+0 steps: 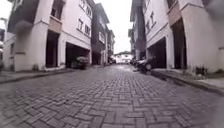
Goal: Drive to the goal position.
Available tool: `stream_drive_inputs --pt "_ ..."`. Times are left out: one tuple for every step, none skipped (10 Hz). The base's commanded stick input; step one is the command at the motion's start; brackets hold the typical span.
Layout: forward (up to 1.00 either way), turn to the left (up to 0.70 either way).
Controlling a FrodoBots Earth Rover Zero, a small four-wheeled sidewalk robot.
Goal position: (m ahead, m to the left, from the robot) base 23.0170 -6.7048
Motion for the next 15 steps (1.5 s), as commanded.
stream_drive_inputs --pt "0.70 0.00" --pt "0.70 0.00" --pt "0.70 0.00" --pt "0.70 -0.17" --pt "0.70 -0.30" --pt "0.70 -0.08" --pt "0.70 0.00" --pt "0.70 0.00" --pt "0.70 0.00" --pt "0.70 0.00" --pt "0.70 0.00" --pt "0.70 0.00" --pt "0.70 0.00" --pt "0.70 0.00" --pt "0.70 0.00"
